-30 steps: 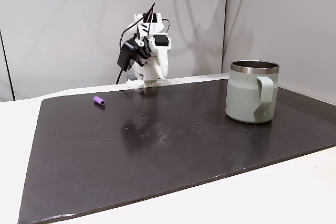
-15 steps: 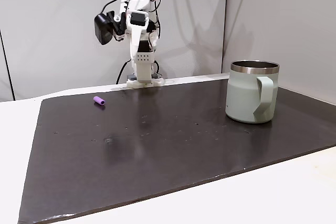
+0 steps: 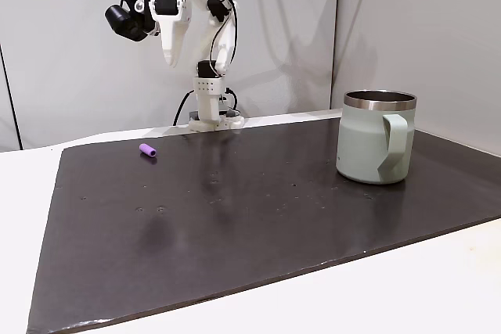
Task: Grasp a pengrip and put it in the cup.
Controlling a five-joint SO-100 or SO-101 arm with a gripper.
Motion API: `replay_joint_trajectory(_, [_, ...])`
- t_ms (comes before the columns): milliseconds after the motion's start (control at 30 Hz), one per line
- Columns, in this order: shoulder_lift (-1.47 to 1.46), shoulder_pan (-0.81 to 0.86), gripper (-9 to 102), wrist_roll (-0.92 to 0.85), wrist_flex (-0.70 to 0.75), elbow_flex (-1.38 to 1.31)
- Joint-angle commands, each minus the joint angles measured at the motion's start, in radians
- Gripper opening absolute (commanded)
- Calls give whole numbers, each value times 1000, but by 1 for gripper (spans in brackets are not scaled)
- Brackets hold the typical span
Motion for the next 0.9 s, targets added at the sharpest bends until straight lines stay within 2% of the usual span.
replay_joint_trajectory(0, [-12, 6, 0, 41, 23, -78])
replay_joint_trajectory(267, [-138, 49, 0, 121, -34, -75])
replay_joint_trajectory(300, [-155, 49, 3, 133, -35, -78])
replay_joint_trajectory(400, [-195, 37, 23, 169, -46, -80])
replay_joint_trajectory(500, [-224, 34, 29, 195, -74, -78])
replay_joint_trajectory(700, [-305, 26, 29, 199, -110, -74])
replay_joint_trajectory(867, [-347, 43, 29, 189, -202, -15])
